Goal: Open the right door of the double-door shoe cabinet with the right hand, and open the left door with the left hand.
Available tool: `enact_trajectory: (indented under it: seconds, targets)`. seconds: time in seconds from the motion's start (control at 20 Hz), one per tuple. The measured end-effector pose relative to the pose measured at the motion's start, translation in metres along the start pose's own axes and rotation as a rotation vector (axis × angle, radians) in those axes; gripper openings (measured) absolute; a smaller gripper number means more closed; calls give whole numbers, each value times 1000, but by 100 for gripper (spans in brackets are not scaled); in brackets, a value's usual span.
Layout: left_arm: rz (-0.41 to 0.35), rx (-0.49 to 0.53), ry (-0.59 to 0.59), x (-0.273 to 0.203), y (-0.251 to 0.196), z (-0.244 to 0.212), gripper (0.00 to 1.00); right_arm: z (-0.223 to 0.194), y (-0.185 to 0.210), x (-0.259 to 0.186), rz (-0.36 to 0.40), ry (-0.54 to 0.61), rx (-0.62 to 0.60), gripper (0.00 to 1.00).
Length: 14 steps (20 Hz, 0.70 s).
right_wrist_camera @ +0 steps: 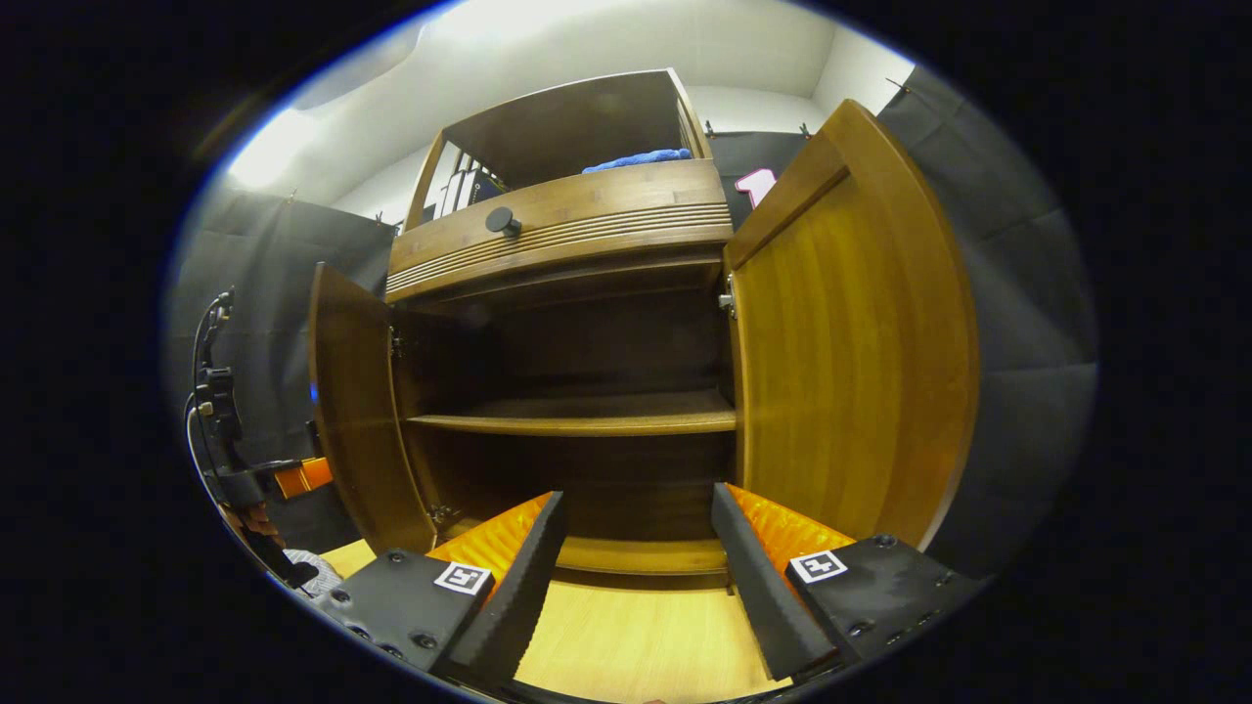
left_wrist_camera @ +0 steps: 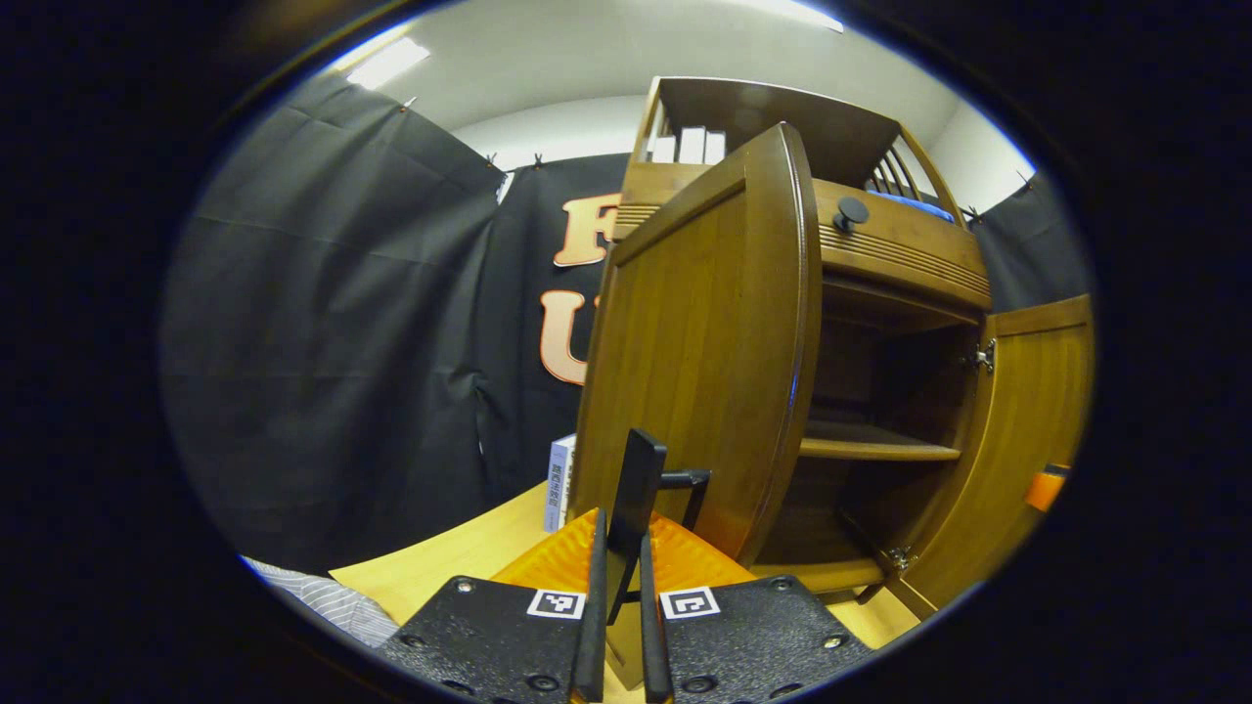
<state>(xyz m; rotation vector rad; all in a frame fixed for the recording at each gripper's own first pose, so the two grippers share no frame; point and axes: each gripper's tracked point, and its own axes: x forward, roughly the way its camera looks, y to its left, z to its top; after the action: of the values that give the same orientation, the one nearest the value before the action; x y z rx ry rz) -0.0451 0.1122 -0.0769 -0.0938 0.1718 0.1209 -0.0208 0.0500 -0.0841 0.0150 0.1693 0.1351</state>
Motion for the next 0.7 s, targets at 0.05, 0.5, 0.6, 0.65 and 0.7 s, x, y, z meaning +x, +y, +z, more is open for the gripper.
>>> enact_trajectory:
  seconds: [0.05,0.5,0.6,0.65,0.7]
  targets:
    - [1,9,-7,0,7,1,11,-1,4,2,12,4,-3,96]
    - [-126,69,-13,6,60,15,0,0,17,5,42,-3,-25,85]
    - [-186,64,-16,8,74,17,2,0,18,6,45,1,-24,96]
    - [-217,59,-22,10,80,18,7,-1,19,7,48,3,-23,96]
    - [-254,50,-22,11,86,19,8,0,20,8,53,3,-22,85]
